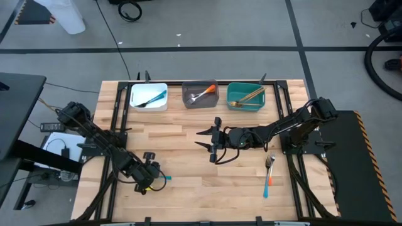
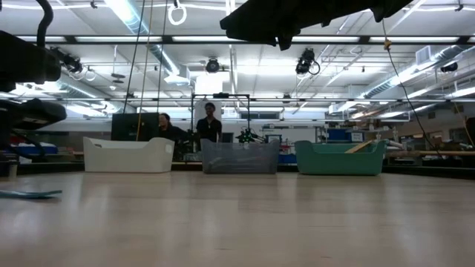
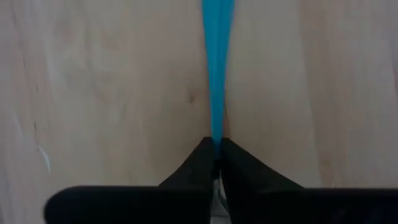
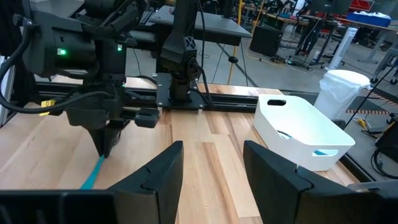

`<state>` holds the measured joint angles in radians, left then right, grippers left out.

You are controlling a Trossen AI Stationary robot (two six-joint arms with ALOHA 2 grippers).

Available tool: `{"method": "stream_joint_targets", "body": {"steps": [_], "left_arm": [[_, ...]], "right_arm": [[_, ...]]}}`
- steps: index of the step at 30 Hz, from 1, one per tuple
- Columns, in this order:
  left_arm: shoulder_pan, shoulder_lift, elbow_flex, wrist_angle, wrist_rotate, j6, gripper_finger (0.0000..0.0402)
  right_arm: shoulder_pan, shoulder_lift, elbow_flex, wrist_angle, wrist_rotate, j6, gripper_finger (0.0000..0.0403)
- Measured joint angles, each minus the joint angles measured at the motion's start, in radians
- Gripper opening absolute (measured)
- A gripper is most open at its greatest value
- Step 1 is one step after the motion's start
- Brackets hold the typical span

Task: Sort silverware by color (type)
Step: Put the blue fork into the white bin

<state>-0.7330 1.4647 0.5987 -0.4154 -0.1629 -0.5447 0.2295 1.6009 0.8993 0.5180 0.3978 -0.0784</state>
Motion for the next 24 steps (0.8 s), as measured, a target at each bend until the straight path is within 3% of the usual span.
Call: {"method": "stream_joint_targets", "body": {"steps": [7, 12, 17, 24], "left_arm": [[0.002, -0.009, 0.015, -0.026, 0.006, 0.017, 0.0008], [0.009, -0.033, 0.08, -0.169, -0.046, 0.028, 0.0006], [0.057, -0.059, 0.111, -0.298, -0.121, 0.002, 0.0005], [0.166, -0.085, 0.114, -0.339, -0.144, 0.009, 0.0009]], "right_arm": [[0.0, 0.0, 0.0, 0.0, 0.0, 0.0, 0.0178], [0.0, 0.0, 0.0, 0.0, 0.0, 0.0, 0.0178], [0.0, 0.0, 0.0, -0.006, -0.002, 0.021, 0.0178], [0.004, 0.0, 0.0, -0.03, -0.009, 0.042, 0.0178]]}}
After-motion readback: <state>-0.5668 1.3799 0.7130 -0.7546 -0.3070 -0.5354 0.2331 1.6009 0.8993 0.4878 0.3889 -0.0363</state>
